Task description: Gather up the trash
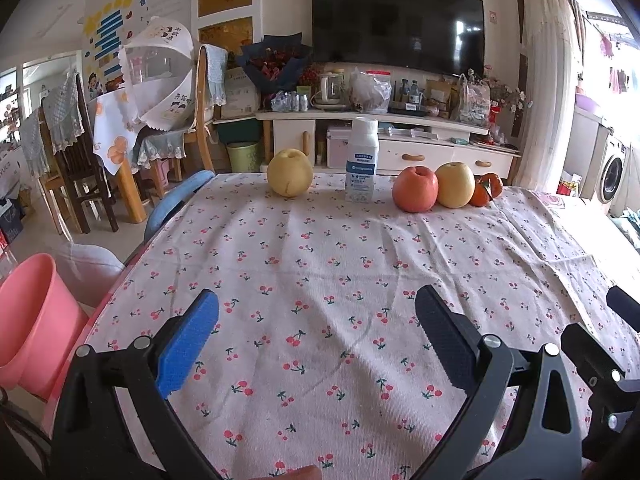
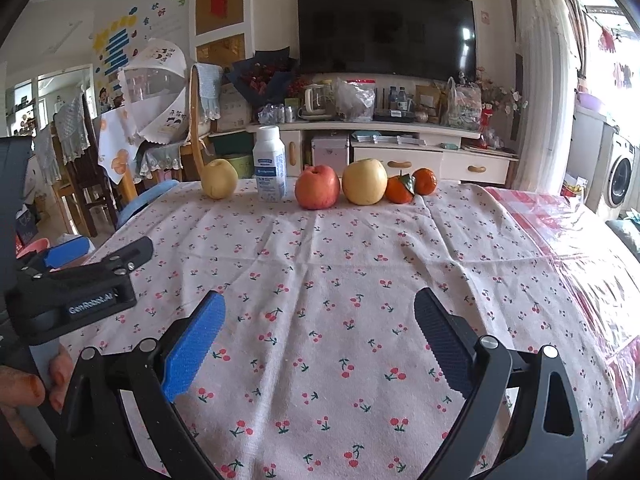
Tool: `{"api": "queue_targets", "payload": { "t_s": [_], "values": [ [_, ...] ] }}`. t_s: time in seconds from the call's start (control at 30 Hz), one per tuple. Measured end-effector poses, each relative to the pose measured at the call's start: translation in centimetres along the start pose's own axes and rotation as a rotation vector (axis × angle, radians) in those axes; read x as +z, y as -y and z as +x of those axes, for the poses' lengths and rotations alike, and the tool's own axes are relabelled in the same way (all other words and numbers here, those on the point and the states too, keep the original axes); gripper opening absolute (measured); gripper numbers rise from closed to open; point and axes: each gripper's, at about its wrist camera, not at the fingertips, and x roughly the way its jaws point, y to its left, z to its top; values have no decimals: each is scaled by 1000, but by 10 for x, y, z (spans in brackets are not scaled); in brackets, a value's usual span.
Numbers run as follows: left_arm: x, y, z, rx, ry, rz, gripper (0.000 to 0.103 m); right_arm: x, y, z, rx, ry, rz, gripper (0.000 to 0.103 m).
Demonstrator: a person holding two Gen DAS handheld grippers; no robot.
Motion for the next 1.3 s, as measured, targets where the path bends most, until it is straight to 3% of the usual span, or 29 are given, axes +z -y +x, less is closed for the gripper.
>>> {"api": "queue_targets", "payload": {
  "t_s": [0.63, 0.8, 1.0, 1.3],
  "values": [
    [-1, 8, 7, -3, 0, 32, 99, 5, 4, -1, 7, -7, 28, 95],
    [-7, 17, 29, -16, -93, 41, 99, 1, 11, 13, -19, -59, 53, 95],
    [-17, 26, 70, 10, -244, 46, 99, -9, 19, 55, -103, -187, 69, 95],
    [-25, 32, 97, 25, -343, 41, 99, -20, 13, 98, -109, -319, 61, 94]
  ]
}}
